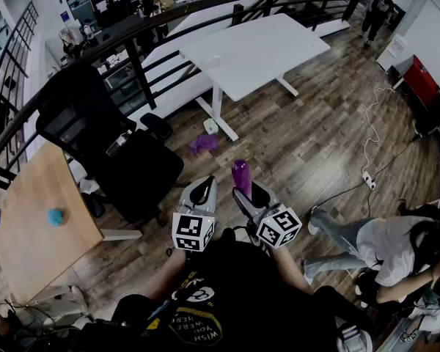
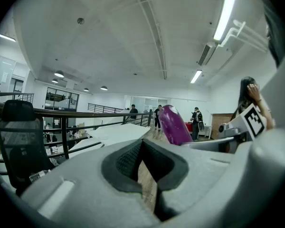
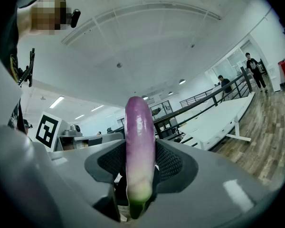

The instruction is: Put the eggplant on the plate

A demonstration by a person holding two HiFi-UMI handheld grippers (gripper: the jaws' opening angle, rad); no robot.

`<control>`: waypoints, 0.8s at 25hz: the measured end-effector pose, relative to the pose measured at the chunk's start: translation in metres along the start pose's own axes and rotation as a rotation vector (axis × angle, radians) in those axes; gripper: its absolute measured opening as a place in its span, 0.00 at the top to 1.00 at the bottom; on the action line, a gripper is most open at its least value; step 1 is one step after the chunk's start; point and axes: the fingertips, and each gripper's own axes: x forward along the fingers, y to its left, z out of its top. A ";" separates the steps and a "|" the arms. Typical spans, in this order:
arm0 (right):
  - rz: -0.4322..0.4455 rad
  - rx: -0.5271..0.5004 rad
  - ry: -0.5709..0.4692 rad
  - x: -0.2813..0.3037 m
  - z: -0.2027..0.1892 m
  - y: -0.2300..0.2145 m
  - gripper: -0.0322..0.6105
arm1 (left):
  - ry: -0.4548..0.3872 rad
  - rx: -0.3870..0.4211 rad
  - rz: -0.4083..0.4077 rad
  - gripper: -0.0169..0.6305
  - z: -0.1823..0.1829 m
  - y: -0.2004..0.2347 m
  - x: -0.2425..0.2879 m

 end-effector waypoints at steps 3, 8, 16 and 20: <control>-0.001 0.000 0.001 0.002 -0.001 -0.001 0.65 | -0.002 0.003 -0.002 0.97 0.000 0.002 0.002; -0.007 -0.009 -0.005 -0.001 0.004 -0.005 0.65 | -0.002 0.004 -0.005 0.97 0.002 -0.001 0.007; -0.024 -0.010 -0.013 -0.010 0.008 -0.022 0.65 | 0.002 0.003 -0.016 0.97 0.001 -0.011 0.023; 0.002 0.015 -0.016 -0.013 0.009 -0.033 0.65 | 0.004 -0.001 -0.013 0.97 0.001 -0.017 0.034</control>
